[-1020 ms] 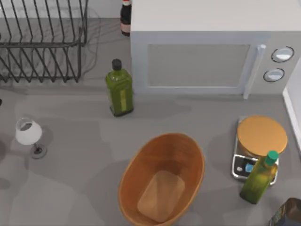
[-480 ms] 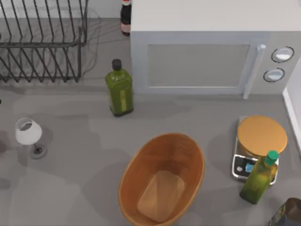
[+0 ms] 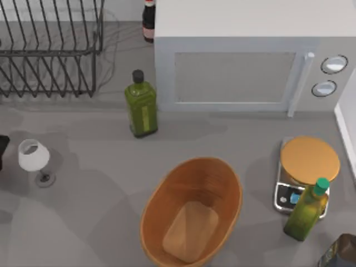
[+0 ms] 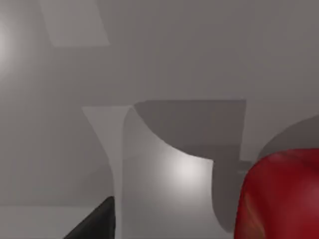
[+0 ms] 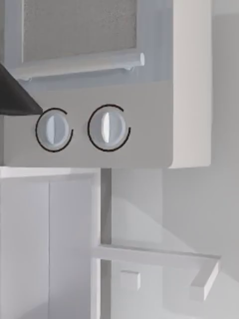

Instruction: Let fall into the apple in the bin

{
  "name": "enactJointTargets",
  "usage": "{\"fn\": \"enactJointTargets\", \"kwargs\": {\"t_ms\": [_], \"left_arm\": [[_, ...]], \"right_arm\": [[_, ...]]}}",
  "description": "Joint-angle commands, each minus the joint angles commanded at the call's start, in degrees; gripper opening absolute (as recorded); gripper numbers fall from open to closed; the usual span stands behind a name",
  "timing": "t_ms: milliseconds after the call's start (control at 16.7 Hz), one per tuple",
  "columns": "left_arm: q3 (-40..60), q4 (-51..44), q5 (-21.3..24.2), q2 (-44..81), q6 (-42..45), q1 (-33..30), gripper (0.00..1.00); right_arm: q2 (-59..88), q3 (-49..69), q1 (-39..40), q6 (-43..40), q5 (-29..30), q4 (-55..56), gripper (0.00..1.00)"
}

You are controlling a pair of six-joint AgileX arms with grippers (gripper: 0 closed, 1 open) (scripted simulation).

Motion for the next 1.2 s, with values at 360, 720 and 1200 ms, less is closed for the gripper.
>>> {"fn": "enactJointTargets", "kwargs": {"t_ms": [360,720,1200], "left_arm": [[-1.5,2.1,0.0,0.5,-1.3,-1.5,1.00],[-1.5,2.1,0.0,0.5,-1.3,-1.5,0.55],[-1.5,2.1,0.0,0.5,-1.3,-1.5,0.00]], "right_arm": [[0.0,0.0,0.0,0.0,0.0,0.0,1.00],[0.0,0.0,0.0,0.0,0.0,0.0,1.00],[0.0,0.0,0.0,0.0,0.0,0.0,1.00]]}}
